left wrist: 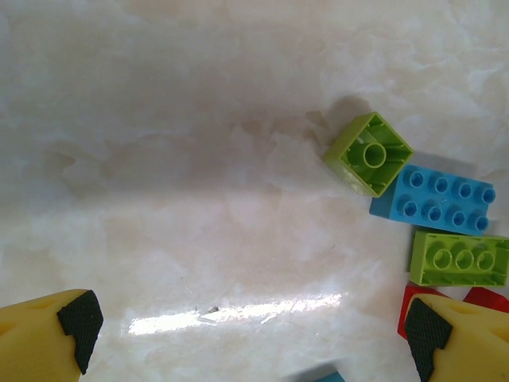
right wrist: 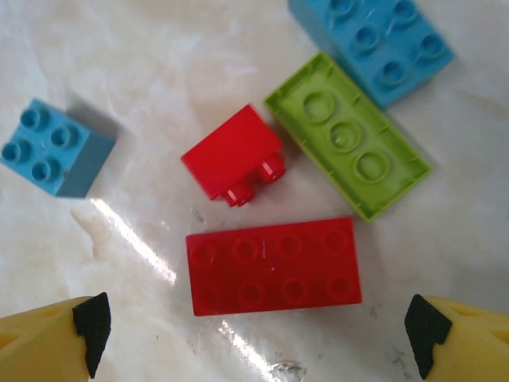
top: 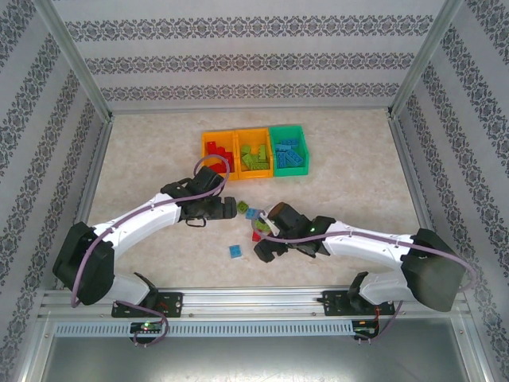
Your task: Sort the legos into containers by color
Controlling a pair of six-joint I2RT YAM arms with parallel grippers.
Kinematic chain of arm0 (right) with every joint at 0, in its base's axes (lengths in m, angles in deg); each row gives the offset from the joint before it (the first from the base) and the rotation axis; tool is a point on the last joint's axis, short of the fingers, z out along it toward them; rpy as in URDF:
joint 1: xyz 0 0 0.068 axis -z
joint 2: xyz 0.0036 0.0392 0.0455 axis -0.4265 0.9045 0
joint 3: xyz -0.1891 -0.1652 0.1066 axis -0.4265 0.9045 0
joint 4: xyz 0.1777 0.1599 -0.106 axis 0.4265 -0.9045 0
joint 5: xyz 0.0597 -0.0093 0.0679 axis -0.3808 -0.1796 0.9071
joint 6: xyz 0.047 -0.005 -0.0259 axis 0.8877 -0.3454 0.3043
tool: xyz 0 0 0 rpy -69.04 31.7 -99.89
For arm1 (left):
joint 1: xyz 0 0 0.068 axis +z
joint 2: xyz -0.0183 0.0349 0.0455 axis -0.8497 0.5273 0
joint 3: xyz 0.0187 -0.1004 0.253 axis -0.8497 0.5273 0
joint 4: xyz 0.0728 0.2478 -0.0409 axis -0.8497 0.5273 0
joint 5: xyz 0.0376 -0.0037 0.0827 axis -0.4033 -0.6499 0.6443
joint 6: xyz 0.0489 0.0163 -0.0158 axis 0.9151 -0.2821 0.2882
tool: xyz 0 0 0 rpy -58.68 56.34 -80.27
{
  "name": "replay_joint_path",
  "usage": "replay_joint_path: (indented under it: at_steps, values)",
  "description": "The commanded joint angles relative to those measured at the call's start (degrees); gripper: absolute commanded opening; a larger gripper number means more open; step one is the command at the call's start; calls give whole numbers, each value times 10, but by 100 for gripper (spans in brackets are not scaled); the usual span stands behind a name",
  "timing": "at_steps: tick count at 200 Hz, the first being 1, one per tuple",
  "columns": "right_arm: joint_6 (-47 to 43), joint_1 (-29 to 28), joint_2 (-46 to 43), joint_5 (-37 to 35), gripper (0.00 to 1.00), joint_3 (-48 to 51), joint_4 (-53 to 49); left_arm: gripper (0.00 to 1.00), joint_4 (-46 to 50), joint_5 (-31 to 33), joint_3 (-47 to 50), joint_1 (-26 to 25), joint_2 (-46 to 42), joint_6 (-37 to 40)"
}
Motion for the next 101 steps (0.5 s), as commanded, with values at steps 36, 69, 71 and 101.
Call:
replay_joint_path:
  at_steps: [36,69,71,101]
  values:
    - [-14,-27,81,-69,98,-55,-41,99,14,28,19,0,-20,-16]
    - [-20,-27,103,-87,98,-64,-46,99,13,30,25,2,-26,-15]
    - [-21,-27,104,-87,98,-65,-46,99,13,30,25,2,-26,-15]
    - [-25,-27,135,-77,93,-81,-56,99,14,32,27,3,-26,-16]
